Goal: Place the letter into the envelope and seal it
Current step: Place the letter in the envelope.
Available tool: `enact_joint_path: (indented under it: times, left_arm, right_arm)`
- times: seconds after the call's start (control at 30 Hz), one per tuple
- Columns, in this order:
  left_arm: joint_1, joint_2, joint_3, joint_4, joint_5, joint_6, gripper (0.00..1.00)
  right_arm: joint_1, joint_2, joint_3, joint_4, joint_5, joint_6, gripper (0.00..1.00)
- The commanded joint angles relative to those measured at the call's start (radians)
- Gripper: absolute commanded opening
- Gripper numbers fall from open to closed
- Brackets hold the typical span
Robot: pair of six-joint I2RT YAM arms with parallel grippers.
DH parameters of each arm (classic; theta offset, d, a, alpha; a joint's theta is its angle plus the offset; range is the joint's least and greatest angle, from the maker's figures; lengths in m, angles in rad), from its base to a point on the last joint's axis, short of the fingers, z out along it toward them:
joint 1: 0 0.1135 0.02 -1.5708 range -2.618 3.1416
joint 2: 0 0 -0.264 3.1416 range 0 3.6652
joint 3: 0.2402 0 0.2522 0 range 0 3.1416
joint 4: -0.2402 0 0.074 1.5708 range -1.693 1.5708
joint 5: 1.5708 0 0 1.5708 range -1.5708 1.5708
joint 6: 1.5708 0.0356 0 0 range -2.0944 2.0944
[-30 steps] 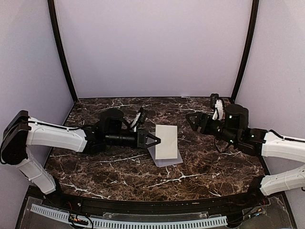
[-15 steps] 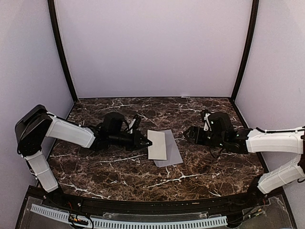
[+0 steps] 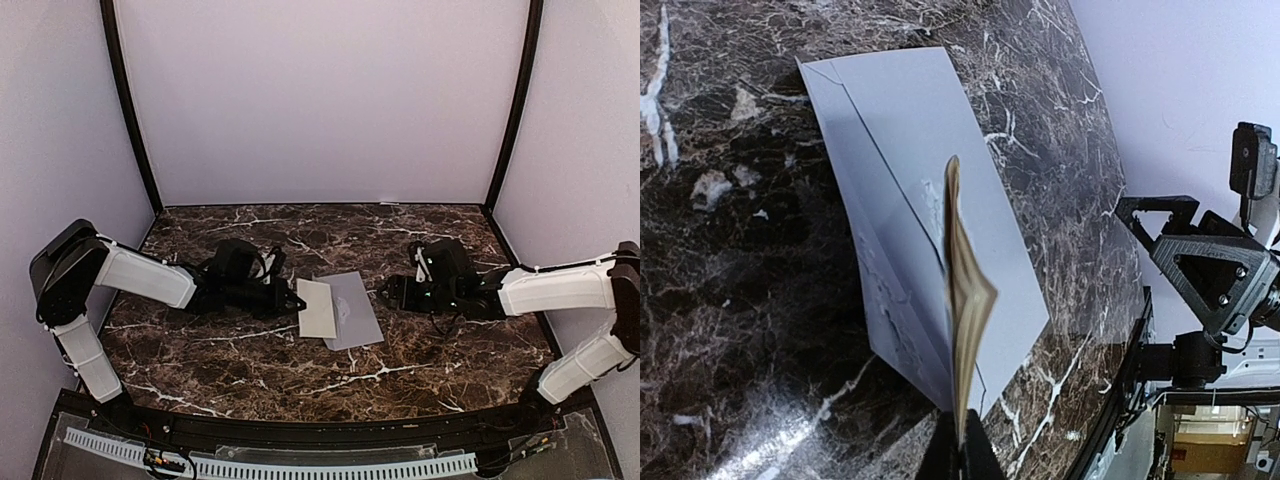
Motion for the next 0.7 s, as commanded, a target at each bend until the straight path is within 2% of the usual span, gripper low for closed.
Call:
enact_joint_path:
  times: [0.0,0.2,0.4,0.67]
  left_arm:
    - [0.01,-0.037,0.011,-0.015,-0.034,0.022,0.0]
    - [0.016,-0.028,0.01,0.003,-0.043,0.01,0.0]
    - [0.019,-0.017,-0.006,0.04,-0.048,-0.016,0.0]
    - [0.019,-0.005,-0.033,0.065,-0.072,-0.038,0.0]
  right_arm:
    - [-0.004,0.048,0.032,0.041,-0.041,-0.021,0.79]
    - [-0.004,0.102,0.058,0.054,-0.045,-0.023,0.74]
    - [-0.005,0.187,0.105,0.081,-0.061,-0.021,0.64]
    - [0.004,0.262,0.14,0.099,-0.095,-0.023,0.63]
